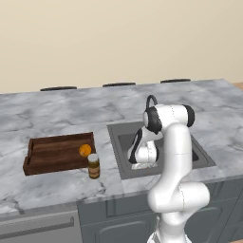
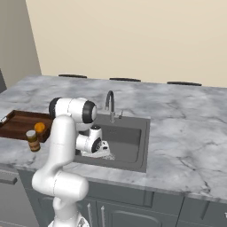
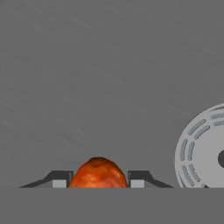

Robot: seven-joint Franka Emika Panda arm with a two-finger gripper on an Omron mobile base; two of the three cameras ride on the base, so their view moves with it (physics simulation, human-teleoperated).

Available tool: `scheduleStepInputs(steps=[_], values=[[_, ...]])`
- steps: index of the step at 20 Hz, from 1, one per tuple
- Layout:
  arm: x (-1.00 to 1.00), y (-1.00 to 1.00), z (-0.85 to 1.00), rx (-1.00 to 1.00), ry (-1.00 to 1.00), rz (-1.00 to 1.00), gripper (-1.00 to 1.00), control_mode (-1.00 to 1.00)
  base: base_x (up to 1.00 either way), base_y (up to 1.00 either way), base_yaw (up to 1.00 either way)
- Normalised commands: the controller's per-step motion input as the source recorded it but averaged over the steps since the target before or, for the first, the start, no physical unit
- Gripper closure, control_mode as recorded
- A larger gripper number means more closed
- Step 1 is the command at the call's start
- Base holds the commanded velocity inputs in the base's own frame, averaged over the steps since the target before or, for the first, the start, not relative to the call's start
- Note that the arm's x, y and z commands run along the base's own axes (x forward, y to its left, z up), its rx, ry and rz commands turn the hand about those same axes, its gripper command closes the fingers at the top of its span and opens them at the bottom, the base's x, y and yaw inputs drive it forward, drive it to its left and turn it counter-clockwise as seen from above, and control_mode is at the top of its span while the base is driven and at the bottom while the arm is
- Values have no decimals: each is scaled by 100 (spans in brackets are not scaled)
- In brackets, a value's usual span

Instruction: Pick up all produce items and place them in the sink. Turn on the sink faucet to wash them. Then turn the sink off and put them in the tray.

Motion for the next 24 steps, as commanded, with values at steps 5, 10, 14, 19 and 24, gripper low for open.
scheduleStepInputs(steps=[5, 10, 14, 19, 24], values=[[-1, 0, 0, 0, 0, 0, 100, -100, 0, 0, 0], [-7, 0, 13, 0, -1, 0, 100, -100, 0, 0, 0], [-3, 0, 38, 0, -6, -1, 100, -100, 0, 0, 0], [-1, 0, 46, 0, -11, -2, 100, -100, 0, 0, 0], [0, 0, 56, 1, -9, -4, 100, -100, 0, 0, 0]])
